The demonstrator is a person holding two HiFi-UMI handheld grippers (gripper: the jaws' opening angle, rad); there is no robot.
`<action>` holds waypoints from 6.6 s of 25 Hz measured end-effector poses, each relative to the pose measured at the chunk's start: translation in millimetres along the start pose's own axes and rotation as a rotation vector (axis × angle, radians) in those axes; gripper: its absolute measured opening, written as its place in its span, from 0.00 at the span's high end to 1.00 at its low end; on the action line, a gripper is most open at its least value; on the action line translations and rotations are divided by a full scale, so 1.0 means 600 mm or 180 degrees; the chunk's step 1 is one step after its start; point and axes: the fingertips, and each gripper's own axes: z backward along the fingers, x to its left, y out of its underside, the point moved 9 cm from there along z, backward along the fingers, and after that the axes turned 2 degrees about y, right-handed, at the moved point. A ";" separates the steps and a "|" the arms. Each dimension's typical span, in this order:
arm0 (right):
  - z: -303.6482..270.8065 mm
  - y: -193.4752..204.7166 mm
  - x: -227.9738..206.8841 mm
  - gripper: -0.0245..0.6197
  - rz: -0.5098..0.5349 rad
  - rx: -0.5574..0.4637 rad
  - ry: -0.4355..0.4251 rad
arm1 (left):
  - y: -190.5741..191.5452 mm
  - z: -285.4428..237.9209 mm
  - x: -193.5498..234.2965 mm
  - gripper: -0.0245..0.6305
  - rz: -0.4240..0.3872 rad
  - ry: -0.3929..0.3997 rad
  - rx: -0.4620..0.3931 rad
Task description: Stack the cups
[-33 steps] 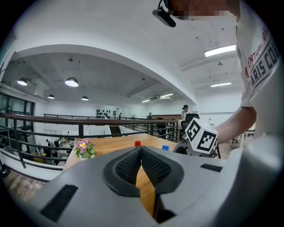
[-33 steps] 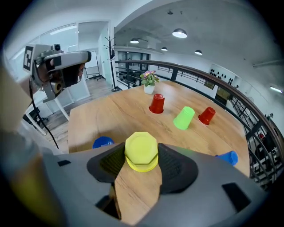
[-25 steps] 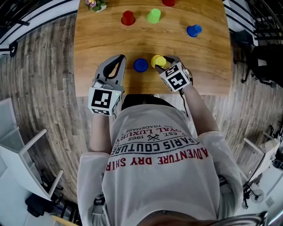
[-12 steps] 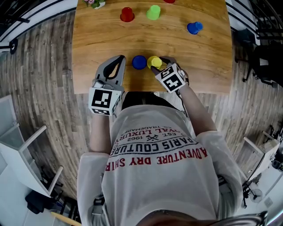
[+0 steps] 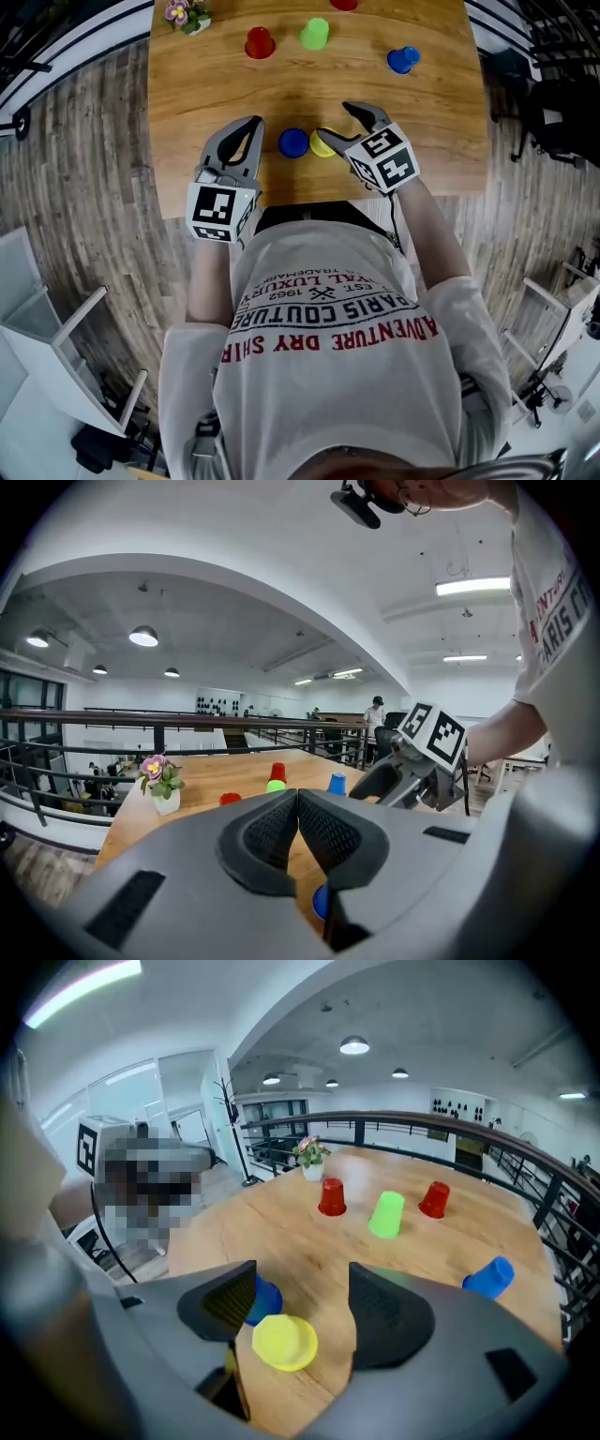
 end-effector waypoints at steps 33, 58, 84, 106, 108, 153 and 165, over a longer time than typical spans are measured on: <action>-0.343 -0.225 -0.106 0.49 0.0528 -0.0127 -0.0271 | 0.027 -0.065 0.061 0.94 0.0245 -0.1173 0.0027; -0.137 -0.136 -0.116 0.57 0.0175 -0.0190 0.0145 | -0.011 -0.055 0.025 0.94 -0.0022 -0.0410 0.0001; 0.020 0.160 -0.043 0.57 -0.0520 0.0105 0.0798 | 0.008 -0.083 -0.094 0.94 -0.0238 0.0445 0.0117; 0.018 0.175 -0.009 0.51 -0.0495 0.0160 0.0664 | 0.015 -0.061 -0.097 0.94 -0.0262 0.0479 0.0184; 0.032 0.157 -0.013 0.50 -0.0447 0.0054 0.0655 | 0.009 -0.064 -0.095 0.94 -0.0262 0.0450 0.0164; -0.260 -0.104 -0.280 0.57 0.0139 -0.0359 0.0187 | 0.011 -0.153 -0.009 0.94 0.0340 -0.0923 0.0041; -0.148 -0.107 -0.231 0.57 0.0228 -0.0386 0.0273 | -0.013 -0.109 -0.028 0.94 0.0098 -0.0673 -0.0046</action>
